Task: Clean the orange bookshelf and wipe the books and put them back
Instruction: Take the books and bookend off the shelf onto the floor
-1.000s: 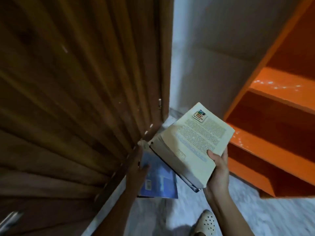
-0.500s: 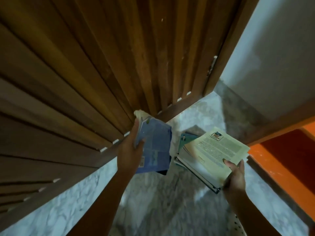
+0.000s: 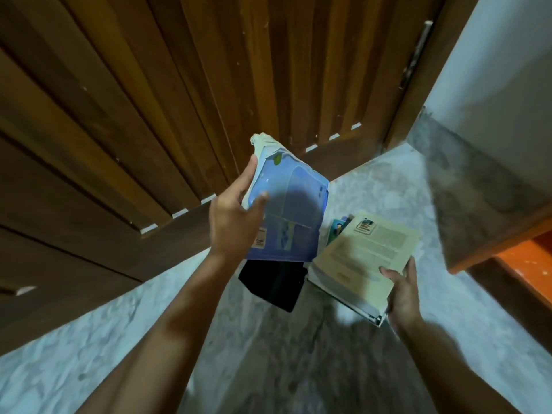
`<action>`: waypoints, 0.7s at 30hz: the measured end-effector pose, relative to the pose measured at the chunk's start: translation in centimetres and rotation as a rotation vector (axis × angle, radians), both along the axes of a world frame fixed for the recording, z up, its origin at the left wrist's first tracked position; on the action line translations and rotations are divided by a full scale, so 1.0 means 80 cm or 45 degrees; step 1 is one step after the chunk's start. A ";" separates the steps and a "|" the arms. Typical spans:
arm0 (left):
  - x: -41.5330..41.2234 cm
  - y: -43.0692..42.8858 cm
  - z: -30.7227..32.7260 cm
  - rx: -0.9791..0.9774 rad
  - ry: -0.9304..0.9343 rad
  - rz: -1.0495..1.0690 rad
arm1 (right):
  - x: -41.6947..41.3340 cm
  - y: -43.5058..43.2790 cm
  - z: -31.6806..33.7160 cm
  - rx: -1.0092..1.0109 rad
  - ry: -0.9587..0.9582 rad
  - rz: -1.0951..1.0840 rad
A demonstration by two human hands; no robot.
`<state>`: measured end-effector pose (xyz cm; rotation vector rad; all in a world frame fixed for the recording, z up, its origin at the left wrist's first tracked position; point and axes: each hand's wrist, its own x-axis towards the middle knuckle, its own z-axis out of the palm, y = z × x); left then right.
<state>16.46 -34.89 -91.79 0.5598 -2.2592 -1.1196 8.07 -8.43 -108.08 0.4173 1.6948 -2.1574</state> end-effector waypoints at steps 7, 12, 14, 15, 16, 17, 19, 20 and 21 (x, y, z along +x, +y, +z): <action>0.000 0.010 -0.031 0.082 0.078 0.022 | 0.005 0.001 -0.057 0.030 -0.045 0.104; 0.000 0.025 -0.016 0.100 0.101 0.057 | -0.005 0.008 -0.067 0.125 -0.100 0.169; -0.001 0.035 -0.006 0.164 0.130 0.106 | -0.012 0.012 -0.095 0.292 -0.037 0.204; -0.002 0.040 -0.002 0.196 0.145 0.124 | -0.018 0.017 -0.123 0.348 -0.011 0.220; -0.002 0.044 0.001 0.229 0.167 0.135 | -0.023 0.021 -0.145 0.394 0.016 0.259; -0.002 0.048 0.004 0.260 0.187 0.140 | -0.025 0.023 -0.157 0.428 0.041 0.294; -0.003 0.057 0.007 0.302 0.226 0.145 | -0.015 0.021 -0.131 0.501 0.056 0.311; -0.003 0.060 0.007 0.312 0.243 0.155 | -0.009 0.021 -0.108 0.516 0.056 0.310; -0.004 0.065 0.007 0.326 0.260 0.169 | -0.001 0.022 -0.088 0.518 0.042 0.315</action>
